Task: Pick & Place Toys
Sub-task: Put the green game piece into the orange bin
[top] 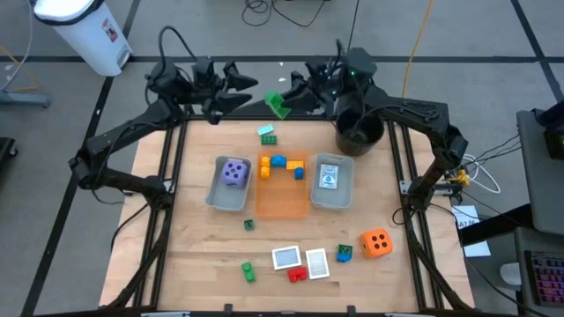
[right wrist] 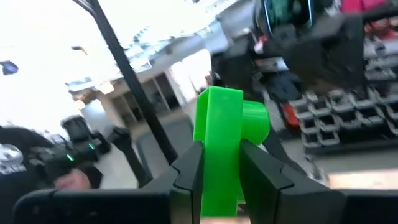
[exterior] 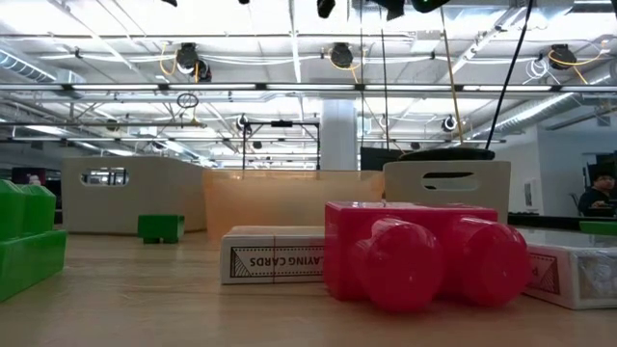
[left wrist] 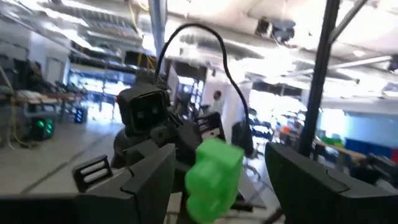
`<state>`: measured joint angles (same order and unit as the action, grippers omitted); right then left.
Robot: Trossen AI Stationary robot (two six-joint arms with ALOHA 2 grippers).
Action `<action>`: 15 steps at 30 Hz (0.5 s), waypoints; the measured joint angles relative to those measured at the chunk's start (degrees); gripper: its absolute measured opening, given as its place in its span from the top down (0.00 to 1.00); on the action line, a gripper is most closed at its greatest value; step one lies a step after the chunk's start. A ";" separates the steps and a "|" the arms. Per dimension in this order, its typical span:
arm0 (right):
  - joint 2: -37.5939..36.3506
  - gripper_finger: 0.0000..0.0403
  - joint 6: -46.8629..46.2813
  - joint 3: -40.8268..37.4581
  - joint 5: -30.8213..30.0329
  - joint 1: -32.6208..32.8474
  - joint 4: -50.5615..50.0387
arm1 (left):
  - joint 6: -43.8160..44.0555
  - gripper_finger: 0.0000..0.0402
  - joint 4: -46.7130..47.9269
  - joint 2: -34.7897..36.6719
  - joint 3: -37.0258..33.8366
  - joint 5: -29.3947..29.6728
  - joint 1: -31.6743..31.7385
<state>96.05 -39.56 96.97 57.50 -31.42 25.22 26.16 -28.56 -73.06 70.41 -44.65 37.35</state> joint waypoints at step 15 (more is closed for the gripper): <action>-0.04 0.81 -26.08 0.00 -0.19 0.02 20.16 | 6.09 0.36 -4.74 -8.84 9.23 8.73 -7.44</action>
<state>96.01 -65.64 96.97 57.30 -31.40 45.38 32.25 -33.30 -81.90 79.64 -35.92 29.91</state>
